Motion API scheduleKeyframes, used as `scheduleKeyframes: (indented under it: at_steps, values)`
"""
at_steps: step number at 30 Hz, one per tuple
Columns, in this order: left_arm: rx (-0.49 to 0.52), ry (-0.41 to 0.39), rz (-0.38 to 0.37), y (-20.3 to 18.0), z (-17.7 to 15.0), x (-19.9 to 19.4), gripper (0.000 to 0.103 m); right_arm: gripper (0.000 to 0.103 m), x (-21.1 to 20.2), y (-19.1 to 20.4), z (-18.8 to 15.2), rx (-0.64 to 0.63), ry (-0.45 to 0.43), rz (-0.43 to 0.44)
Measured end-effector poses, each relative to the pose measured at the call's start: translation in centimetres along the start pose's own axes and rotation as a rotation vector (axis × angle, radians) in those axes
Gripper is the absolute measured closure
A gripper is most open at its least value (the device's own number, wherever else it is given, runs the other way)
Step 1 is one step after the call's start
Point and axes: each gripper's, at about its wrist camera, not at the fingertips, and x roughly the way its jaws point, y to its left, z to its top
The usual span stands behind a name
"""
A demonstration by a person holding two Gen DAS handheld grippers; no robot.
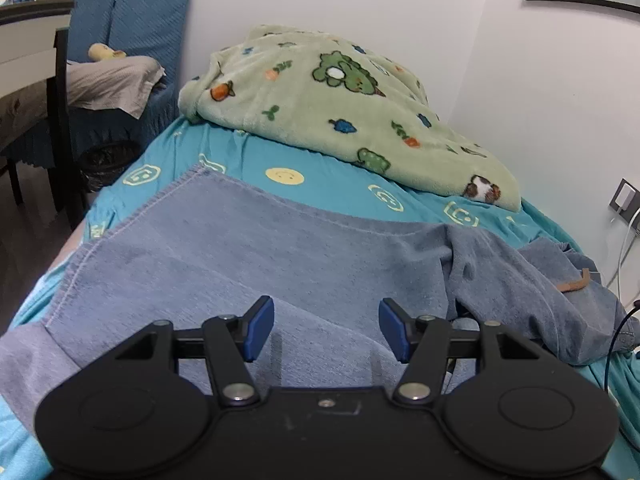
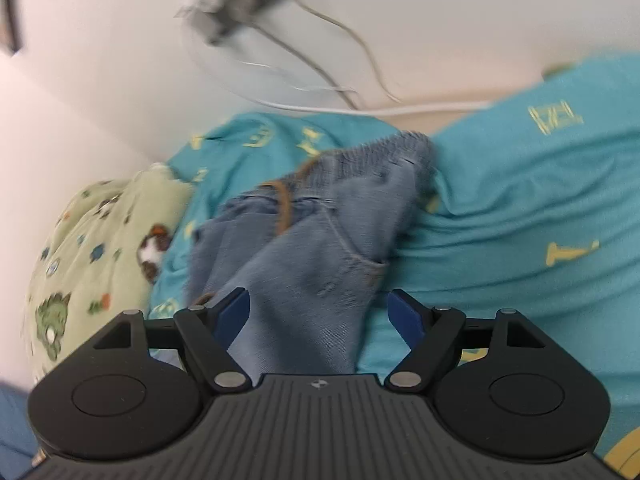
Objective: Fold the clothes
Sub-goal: 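Grasp the striped denim cuff with the right gripper and lift it aside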
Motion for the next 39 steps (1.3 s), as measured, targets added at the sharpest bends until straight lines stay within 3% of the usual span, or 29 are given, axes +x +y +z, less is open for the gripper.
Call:
scheduleKeyframes:
  at_steps: [7,8,9,11,17,23,28,31,39]
  values:
    - [-0.035,0.016,-0.014,0.3,-0.1,0.3,0.048,0.030,4.3,-0.9,-0.1,0.032,0.090,-0.001]
    - [-0.038,0.013,-0.015,0.4,-0.1,0.2,0.048,0.044,4.7,-0.9,-0.1,0.037,0.093,0.015]
    - [-0.041,0.009,-0.015,0.4,0.0,0.1,0.048,0.068,4.6,-0.9,-0.2,0.039,0.090,0.027]
    - [-0.046,0.000,-0.017,0.5,0.0,0.0,0.048,0.095,3.6,-0.1,-0.2,0.007,0.052,0.002]
    - [-0.059,-0.019,-0.020,0.8,0.1,-0.4,0.049,0.098,-1.6,5.9,0.2,-0.081,-0.091,0.164]
    - [-0.092,-0.014,-0.028,1.6,0.3,-0.1,0.049,0.098,-1.4,17.3,2.0,-0.259,-0.116,0.234]
    - [-0.066,-0.029,-0.015,2.0,0.8,0.8,0.049,0.098,3.9,26.9,1.8,-0.465,-0.103,0.188]
    - [-0.043,-0.055,0.026,2.6,1.3,1.4,0.049,0.097,8.8,29.9,0.8,-0.547,-0.085,0.139]
    - [-0.071,-0.022,0.080,5.2,1.8,4.4,0.049,0.095,20.1,29.5,-1.9,-0.684,-0.063,0.031]
